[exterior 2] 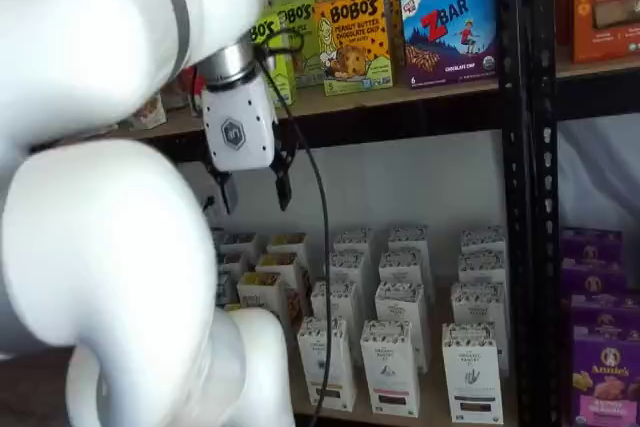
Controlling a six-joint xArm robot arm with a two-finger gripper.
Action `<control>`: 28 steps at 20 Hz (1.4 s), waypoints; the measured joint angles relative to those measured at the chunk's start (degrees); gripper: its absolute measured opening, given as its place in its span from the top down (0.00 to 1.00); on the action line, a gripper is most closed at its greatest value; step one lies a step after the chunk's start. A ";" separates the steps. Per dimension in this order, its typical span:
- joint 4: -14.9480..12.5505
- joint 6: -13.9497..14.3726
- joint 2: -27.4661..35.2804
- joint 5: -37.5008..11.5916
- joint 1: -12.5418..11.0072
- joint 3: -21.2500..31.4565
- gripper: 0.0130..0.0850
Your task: Pick up the white box with a yellow strip in the middle, on the bottom shelf, the fourth box from the left
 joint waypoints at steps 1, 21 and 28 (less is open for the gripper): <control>0.24 0.36 0.20 -1.22 0.38 0.98 0.00; -2.30 5.74 14.86 -32.50 4.68 13.81 0.00; -1.01 4.40 22.49 -41.84 4.17 14.73 0.00</control>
